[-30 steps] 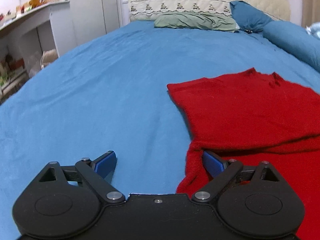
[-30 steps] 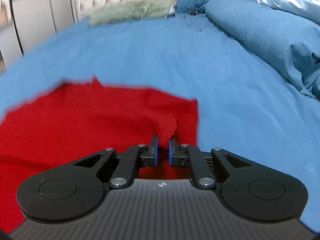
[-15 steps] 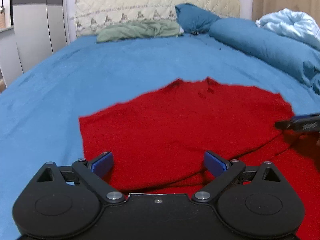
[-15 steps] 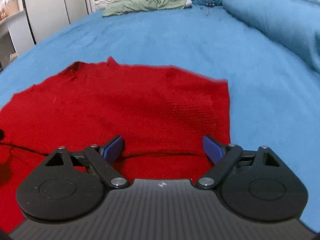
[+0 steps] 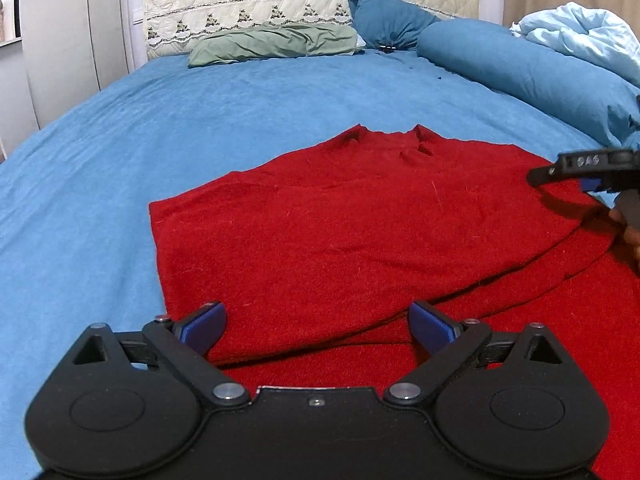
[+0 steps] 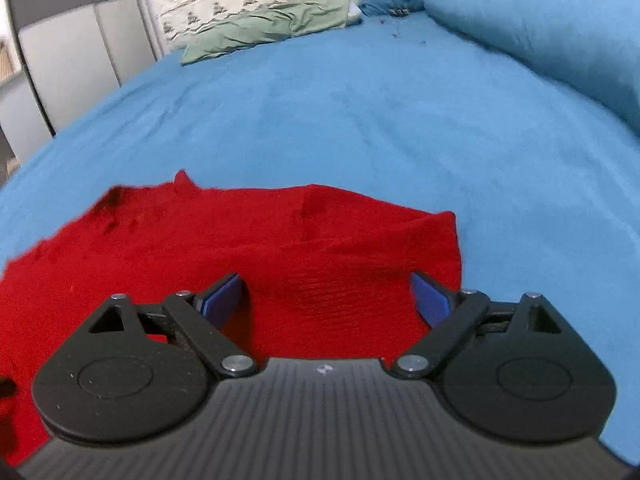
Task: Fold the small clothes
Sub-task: 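Fold the held side edge inward over the body and open the right tool, then grasp the sweater hem with both tools and lift it toward the collar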
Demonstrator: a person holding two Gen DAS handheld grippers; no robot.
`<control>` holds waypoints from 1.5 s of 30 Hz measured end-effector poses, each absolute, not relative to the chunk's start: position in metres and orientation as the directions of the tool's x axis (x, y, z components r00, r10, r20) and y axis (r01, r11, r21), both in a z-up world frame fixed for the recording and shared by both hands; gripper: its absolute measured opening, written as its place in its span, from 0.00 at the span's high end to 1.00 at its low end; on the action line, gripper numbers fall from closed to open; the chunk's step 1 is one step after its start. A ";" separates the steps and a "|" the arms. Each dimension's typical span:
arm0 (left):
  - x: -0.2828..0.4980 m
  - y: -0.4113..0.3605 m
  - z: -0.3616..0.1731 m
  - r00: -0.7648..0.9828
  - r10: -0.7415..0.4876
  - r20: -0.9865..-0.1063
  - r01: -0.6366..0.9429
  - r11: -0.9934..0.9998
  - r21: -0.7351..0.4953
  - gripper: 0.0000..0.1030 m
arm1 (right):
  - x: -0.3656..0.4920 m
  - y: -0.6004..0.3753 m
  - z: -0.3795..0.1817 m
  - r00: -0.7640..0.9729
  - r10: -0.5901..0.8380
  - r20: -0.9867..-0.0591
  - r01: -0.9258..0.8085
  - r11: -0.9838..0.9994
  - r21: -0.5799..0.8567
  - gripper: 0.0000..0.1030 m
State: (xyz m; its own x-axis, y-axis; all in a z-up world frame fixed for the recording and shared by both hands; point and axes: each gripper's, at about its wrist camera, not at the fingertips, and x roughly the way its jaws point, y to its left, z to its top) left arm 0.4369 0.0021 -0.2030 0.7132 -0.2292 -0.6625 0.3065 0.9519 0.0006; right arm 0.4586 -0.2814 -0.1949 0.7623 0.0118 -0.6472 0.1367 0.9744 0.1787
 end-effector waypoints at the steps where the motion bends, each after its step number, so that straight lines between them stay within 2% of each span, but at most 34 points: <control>1: 0.437 0.002 -0.200 0.710 -0.223 -0.668 0.302 0.953 0.004 0.03 | 0.456 -0.281 -0.191 0.764 0.012 -0.645 0.136 0.974 0.179 0.00; 8: 0.394 0.015 -0.136 0.743 -0.210 -0.635 0.266 0.964 -0.008 0.03 | 0.373 -0.275 -0.117 0.830 0.075 -0.553 0.011 0.988 0.151 0.00; 14: 0.311 0.040 -0.079 0.743 -0.175 -0.646 0.220 0.975 -0.011 0.00 | 0.256 -0.269 -0.048 0.835 0.077 -0.545 -0.012 0.992 0.122 0.00; 18: 0.252 0.061 -0.069 0.726 -0.153 -0.671 0.176 0.984 -0.033 0.00 | 0.179 -0.262 -0.027 0.812 0.066 -0.580 0.008 0.992 0.124 0.00; 22: 0.200 0.080 -0.082 0.687 -0.145 -0.712 0.129 0.989 -0.077 0.00 | 0.119 -0.257 -0.039 0.779 0.040 -0.626 0.043 0.992 0.117 0.00; 25: 0.173 0.086 -0.101 0.656 -0.147 -0.740 0.092 0.989 -0.115 0.05 | 0.086 -0.252 -0.065 0.746 0.015 -0.666 0.074 0.992 0.105 0.00; 31: 0.146 0.080 -0.141 0.619 -0.121 -0.776 0.097 0.992 -0.077 0.25 | 0.033 -0.246 -0.119 0.695 -0.033 -0.719 0.182 0.975 0.130 0.01; 34: 0.136 0.078 -0.156 0.607 -0.105 -0.788 0.112 0.993 -0.045 0.39 | 0.020 -0.238 -0.141 0.675 -0.063 -0.735 0.205 0.973 0.105 0.09; 36: 0.131 0.075 -0.166 0.606 -0.090 -0.790 0.122 0.992 -0.019 0.41 | 0.017 -0.232 -0.153 0.659 -0.068 -0.749 0.205 0.974 0.092 0.15; 41: 0.129 0.072 -0.182 0.592 -0.074 -0.803 0.130 0.991 0.005 0.42 | 0.021 -0.229 -0.166 0.629 -0.110 -0.769 0.234 0.971 0.052 0.17; 45: 0.128 0.077 -0.187 0.587 -0.088 -0.805 0.120 0.993 -0.021 0.42 | 0.029 -0.231 -0.177 0.604 -0.094 -0.792 0.225 0.973 0.055 0.22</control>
